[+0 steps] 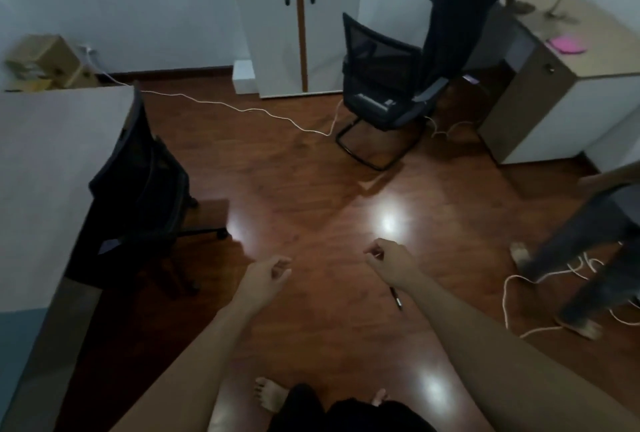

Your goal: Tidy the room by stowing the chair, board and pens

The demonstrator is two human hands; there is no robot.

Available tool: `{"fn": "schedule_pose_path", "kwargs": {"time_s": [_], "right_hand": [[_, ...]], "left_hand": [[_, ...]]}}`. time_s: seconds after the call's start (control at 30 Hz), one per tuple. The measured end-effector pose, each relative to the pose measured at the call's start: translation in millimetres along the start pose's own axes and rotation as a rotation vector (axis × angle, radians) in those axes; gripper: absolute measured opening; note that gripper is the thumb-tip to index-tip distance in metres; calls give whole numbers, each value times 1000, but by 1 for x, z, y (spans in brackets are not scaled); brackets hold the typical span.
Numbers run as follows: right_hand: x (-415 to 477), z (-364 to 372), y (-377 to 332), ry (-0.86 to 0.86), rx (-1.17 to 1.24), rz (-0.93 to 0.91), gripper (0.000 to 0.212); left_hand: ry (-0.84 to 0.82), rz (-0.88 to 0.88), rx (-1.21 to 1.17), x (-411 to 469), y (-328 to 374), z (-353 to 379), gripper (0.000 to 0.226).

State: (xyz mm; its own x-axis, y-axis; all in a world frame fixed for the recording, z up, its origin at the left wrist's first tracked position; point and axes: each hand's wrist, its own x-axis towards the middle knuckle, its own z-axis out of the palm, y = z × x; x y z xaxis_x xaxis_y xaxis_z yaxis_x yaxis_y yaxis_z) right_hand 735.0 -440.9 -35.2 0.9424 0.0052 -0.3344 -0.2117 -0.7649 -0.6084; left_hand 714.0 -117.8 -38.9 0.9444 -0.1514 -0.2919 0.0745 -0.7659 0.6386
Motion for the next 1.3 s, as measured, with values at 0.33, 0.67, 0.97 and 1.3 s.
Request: {"fn": "schedule_pose_path", "kwargs": {"time_s": [0.33, 0.67, 0.97, 1.3], "right_hand": [[-43, -78, 157, 89, 64, 238, 18], [-31, -111, 216, 143, 139, 392, 14], [3, -150, 260, 212, 200, 505, 17], [65, -172, 322, 101, 261, 528, 20]], "left_hand": [[-167, 96, 35, 47, 112, 109, 29], [-300, 167, 98, 127, 155, 155, 25], [-417, 257, 155, 212, 211, 193, 24], [-440, 214, 198, 275, 253, 235, 23]]}}
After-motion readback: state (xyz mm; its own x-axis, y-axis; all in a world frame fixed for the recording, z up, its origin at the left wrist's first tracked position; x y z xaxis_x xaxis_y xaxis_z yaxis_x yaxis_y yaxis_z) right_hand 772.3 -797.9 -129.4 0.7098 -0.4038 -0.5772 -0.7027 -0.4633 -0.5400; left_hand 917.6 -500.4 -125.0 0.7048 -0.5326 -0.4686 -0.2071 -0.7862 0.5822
